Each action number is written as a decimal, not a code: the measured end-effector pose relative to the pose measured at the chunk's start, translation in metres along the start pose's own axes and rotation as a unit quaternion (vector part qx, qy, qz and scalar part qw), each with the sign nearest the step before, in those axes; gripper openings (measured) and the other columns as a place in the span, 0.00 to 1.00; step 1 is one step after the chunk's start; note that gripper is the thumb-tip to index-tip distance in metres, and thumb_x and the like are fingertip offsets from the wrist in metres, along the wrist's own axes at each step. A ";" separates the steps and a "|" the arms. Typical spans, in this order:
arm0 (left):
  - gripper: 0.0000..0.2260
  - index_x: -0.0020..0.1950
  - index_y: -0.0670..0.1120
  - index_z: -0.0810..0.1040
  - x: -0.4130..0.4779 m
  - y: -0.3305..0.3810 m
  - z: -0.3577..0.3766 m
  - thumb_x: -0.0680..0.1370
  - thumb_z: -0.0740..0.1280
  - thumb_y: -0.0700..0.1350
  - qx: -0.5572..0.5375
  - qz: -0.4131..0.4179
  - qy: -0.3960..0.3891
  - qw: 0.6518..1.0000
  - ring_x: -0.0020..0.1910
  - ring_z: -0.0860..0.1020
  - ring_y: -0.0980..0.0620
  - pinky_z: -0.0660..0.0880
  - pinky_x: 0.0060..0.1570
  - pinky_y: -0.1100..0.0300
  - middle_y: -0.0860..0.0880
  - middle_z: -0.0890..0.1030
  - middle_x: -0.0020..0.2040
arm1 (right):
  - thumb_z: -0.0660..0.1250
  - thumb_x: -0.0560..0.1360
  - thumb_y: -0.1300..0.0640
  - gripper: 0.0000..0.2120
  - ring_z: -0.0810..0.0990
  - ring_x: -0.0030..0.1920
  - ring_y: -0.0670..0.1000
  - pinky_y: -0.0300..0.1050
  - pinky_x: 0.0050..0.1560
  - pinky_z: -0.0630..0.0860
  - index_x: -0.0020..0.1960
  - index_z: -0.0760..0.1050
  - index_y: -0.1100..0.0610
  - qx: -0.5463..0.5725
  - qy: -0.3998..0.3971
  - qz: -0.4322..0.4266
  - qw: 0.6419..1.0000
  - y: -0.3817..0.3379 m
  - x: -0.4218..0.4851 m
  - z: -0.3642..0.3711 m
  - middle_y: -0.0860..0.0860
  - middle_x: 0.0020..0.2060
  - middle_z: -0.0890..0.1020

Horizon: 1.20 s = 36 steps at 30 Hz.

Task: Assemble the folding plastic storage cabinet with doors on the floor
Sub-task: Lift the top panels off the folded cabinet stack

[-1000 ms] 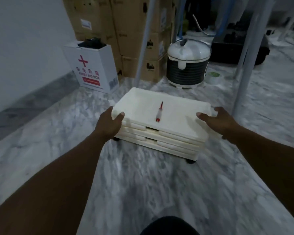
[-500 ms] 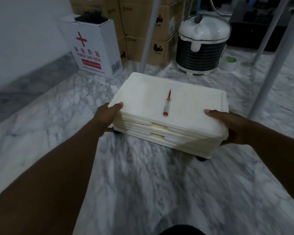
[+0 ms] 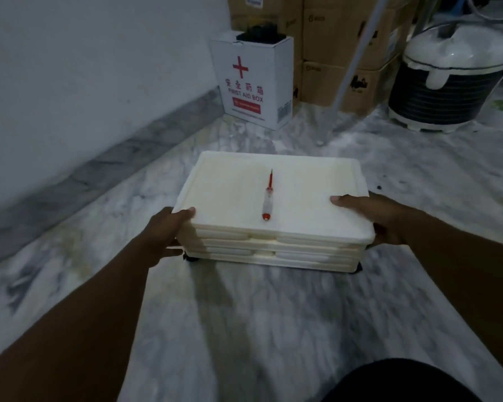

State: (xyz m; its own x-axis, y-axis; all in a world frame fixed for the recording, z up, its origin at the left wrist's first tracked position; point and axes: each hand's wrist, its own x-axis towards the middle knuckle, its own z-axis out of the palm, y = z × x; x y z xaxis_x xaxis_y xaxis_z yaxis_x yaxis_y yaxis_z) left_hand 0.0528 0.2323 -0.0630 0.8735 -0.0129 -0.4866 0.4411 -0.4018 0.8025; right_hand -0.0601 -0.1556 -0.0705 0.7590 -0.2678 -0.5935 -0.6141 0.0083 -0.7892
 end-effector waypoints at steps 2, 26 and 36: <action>0.19 0.63 0.47 0.71 -0.012 -0.017 -0.029 0.77 0.69 0.55 0.001 -0.018 0.014 1.000 0.55 0.78 0.38 0.76 0.61 0.40 0.45 0.76 0.56 | 0.80 0.60 0.37 0.36 0.83 0.54 0.61 0.69 0.48 0.80 0.64 0.74 0.46 -0.017 -0.025 -0.006 1.000 -0.006 0.001 0.026 0.54 0.55 0.84; 0.17 0.57 0.48 0.72 -0.124 -0.135 -0.155 0.75 0.71 0.56 -0.052 -0.090 0.065 0.992 0.51 0.82 0.38 0.79 0.56 0.43 0.44 0.79 0.56 | 0.72 0.52 0.22 0.58 0.71 0.69 0.62 0.61 0.68 0.68 0.75 0.63 0.50 -0.303 0.087 -0.162 0.935 -0.038 -0.031 0.179 0.57 0.71 0.70; 0.17 0.56 0.49 0.72 -0.124 -0.137 -0.151 0.76 0.70 0.57 -0.048 -0.077 0.076 0.993 0.51 0.82 0.40 0.79 0.55 0.44 0.44 0.79 0.55 | 0.70 0.72 0.39 0.31 0.76 0.61 0.62 0.51 0.54 0.73 0.66 0.68 0.57 -0.518 -0.010 -0.325 0.791 -0.066 -0.086 0.301 0.59 0.62 0.75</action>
State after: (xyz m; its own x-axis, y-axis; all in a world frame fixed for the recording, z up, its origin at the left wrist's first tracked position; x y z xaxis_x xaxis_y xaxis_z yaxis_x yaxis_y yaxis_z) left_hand -0.0853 0.4270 -0.0606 0.8121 0.1841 -0.5538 0.5830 -0.2999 0.7551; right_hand -0.0199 0.1567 -0.0149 0.9844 0.1237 -0.1253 0.0672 -0.9217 -0.3820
